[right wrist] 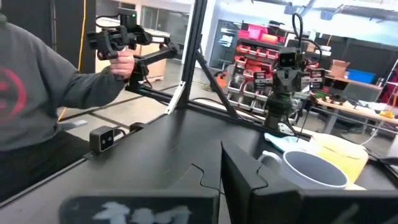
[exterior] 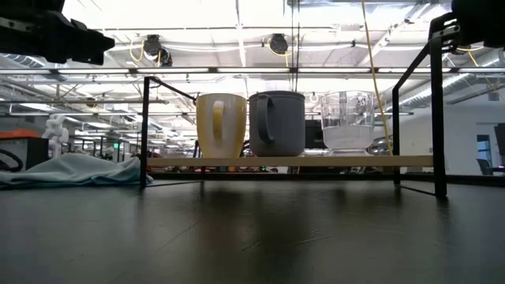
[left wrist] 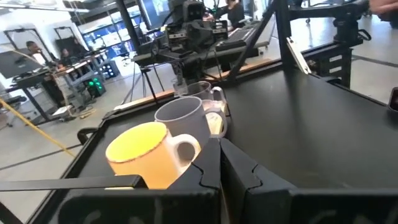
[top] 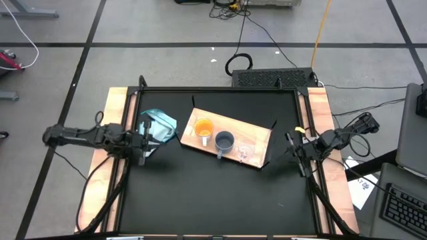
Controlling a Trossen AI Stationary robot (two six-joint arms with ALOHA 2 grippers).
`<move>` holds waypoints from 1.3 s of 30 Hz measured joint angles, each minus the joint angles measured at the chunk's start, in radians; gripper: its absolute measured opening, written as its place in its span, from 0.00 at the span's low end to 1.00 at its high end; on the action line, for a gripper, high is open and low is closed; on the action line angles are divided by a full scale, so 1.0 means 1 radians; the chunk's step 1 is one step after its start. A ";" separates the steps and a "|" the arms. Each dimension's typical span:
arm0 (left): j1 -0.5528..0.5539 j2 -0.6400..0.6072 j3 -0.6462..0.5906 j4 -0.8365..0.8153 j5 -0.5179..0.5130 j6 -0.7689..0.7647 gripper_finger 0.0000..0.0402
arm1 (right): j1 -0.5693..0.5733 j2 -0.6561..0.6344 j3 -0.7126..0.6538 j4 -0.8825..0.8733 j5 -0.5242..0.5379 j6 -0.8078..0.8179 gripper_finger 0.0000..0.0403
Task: Stack small to large cups/mugs on shelf
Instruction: Return to home position
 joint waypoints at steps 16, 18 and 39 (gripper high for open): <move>0.146 0.001 -0.114 0.080 0.187 -0.041 0.00 | 0.000 0.000 0.000 -0.009 0.003 0.029 0.00; 0.146 0.001 -0.153 0.142 0.188 -0.049 0.00 | 0.000 0.000 0.000 -0.008 0.003 0.031 0.00; 0.146 0.001 -0.194 0.180 0.221 -0.155 0.04 | 0.000 0.000 0.000 -0.008 0.003 0.048 0.00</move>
